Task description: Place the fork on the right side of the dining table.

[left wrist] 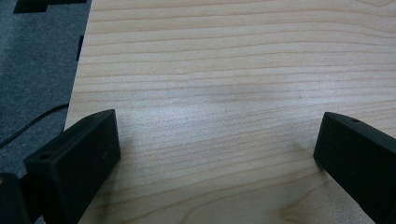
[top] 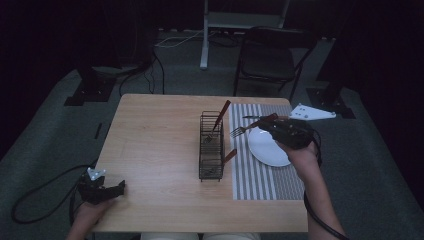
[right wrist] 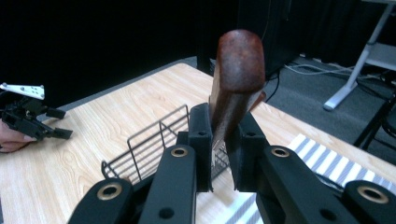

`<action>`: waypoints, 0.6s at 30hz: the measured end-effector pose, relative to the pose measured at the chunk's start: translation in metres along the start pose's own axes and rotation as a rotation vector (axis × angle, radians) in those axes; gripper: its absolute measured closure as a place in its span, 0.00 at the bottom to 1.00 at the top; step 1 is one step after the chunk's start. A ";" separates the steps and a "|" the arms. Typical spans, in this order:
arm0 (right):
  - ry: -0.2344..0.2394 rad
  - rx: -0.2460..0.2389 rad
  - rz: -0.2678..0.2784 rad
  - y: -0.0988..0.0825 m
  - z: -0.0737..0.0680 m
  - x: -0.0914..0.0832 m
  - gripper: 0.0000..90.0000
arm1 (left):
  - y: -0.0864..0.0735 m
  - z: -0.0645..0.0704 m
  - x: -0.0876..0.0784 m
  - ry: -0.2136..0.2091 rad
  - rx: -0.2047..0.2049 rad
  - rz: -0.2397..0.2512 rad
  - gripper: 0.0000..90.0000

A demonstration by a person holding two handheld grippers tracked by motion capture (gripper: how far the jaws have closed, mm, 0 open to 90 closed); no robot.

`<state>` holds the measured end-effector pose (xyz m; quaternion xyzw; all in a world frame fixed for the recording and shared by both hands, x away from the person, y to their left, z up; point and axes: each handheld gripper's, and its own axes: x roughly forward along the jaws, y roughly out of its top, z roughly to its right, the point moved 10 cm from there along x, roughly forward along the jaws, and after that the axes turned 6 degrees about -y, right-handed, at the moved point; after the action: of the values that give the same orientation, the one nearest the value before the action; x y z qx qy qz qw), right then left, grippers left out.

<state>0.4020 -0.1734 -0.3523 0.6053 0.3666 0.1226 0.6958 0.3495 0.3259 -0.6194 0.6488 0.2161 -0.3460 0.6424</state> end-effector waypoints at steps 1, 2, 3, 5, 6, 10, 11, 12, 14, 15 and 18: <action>-0.005 0.003 0.000 -0.003 0.001 -0.002 0.90 | 0.000 0.000 0.000 0.000 -0.001 0.000 0.01; -0.014 0.014 -0.004 -0.007 0.003 -0.004 0.90 | 0.000 0.000 0.000 0.000 0.000 0.000 0.01; -0.017 0.021 -0.007 -0.011 0.004 -0.006 0.90 | 0.000 0.000 0.000 0.000 0.001 0.000 0.01; -0.026 0.032 -0.014 -0.020 0.006 -0.008 0.90 | 0.000 0.000 0.000 0.000 -0.001 0.000 0.01; -0.032 0.033 -0.017 -0.024 0.007 -0.010 0.90 | 0.000 0.000 0.000 0.000 -0.001 0.000 0.01; -0.053 0.069 -0.022 -0.044 0.009 -0.015 0.90 | 0.000 0.000 0.000 0.000 -0.001 0.000 0.01; -0.066 0.075 -0.028 -0.049 0.010 -0.016 0.90 | 0.000 0.000 0.000 0.000 0.000 0.000 0.01; -0.078 0.078 -0.040 -0.056 0.011 -0.017 0.90 | 0.000 0.000 0.000 0.000 0.000 -0.001 0.01; -0.097 0.098 -0.053 -0.070 0.011 -0.019 0.90 | 0.000 0.000 0.000 0.000 -0.001 0.002 0.01; -0.102 0.109 -0.055 -0.075 0.012 -0.019 0.90 | 0.000 0.000 0.000 0.000 -0.001 0.002 0.01; -0.122 0.148 -0.070 -0.093 0.012 -0.021 0.90 | 0.000 0.000 0.000 0.000 0.001 0.000 0.01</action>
<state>0.3698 -0.2174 -0.4314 0.6483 0.3525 0.0335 0.6740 0.3495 0.3259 -0.6195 0.6492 0.2157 -0.3461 0.6421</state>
